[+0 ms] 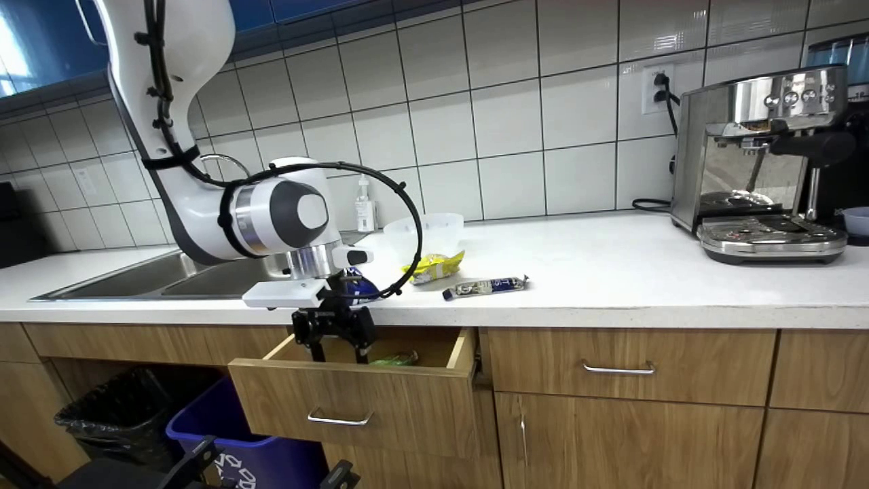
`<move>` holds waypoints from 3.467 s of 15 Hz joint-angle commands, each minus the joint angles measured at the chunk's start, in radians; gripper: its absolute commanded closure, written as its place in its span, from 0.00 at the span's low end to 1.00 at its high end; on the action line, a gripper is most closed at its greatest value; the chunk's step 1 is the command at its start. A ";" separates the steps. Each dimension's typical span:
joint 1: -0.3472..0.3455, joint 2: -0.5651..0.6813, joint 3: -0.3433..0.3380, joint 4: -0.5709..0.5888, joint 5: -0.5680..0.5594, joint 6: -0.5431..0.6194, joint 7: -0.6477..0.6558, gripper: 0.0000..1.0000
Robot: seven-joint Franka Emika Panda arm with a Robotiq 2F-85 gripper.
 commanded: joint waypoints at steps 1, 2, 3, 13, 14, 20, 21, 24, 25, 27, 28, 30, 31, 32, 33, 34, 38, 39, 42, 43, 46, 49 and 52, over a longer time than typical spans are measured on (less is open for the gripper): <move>0.015 -0.051 -0.009 -0.081 0.021 -0.050 -0.004 0.00; 0.015 -0.057 -0.006 -0.091 0.022 -0.056 -0.005 0.00; 0.013 -0.064 -0.002 -0.101 0.024 -0.064 -0.010 0.00; 0.025 -0.103 -0.003 -0.150 0.009 -0.142 0.010 0.00; 0.027 -0.113 -0.005 -0.151 0.004 -0.147 0.013 0.00; 0.016 -0.181 0.008 -0.148 0.016 -0.190 -0.009 0.00; 0.012 -0.192 0.011 -0.144 0.021 -0.199 -0.014 0.00; 0.011 -0.235 0.011 -0.134 0.013 -0.229 -0.008 0.00; 0.009 -0.252 0.014 -0.129 0.020 -0.244 -0.008 0.00; 0.004 -0.286 0.021 -0.121 0.034 -0.271 -0.019 0.00; 0.003 -0.299 0.025 -0.114 0.043 -0.284 -0.025 0.00; 0.001 -0.322 0.030 -0.100 0.057 -0.288 -0.026 0.00; 0.001 -0.328 0.031 -0.088 0.060 -0.287 -0.024 0.00; 0.000 -0.332 0.034 -0.078 0.067 -0.286 -0.031 0.00; -0.002 -0.320 0.035 -0.056 0.068 -0.272 -0.039 0.00; -0.002 -0.314 0.036 -0.039 0.066 -0.269 -0.047 0.00; 0.005 -0.377 0.047 -0.027 0.068 -0.283 -0.080 0.00; 0.007 -0.375 0.052 -0.013 0.064 -0.280 -0.085 0.00; 0.009 -0.361 0.066 0.029 0.045 -0.262 -0.082 0.00; 0.010 -0.351 0.070 0.043 0.047 -0.256 -0.087 0.00; 0.007 -0.312 0.075 0.094 0.030 -0.243 -0.094 0.00; 0.007 -0.272 0.075 0.142 0.013 -0.218 -0.115 0.00; 0.007 -0.241 0.076 0.170 0.015 -0.169 -0.177 0.00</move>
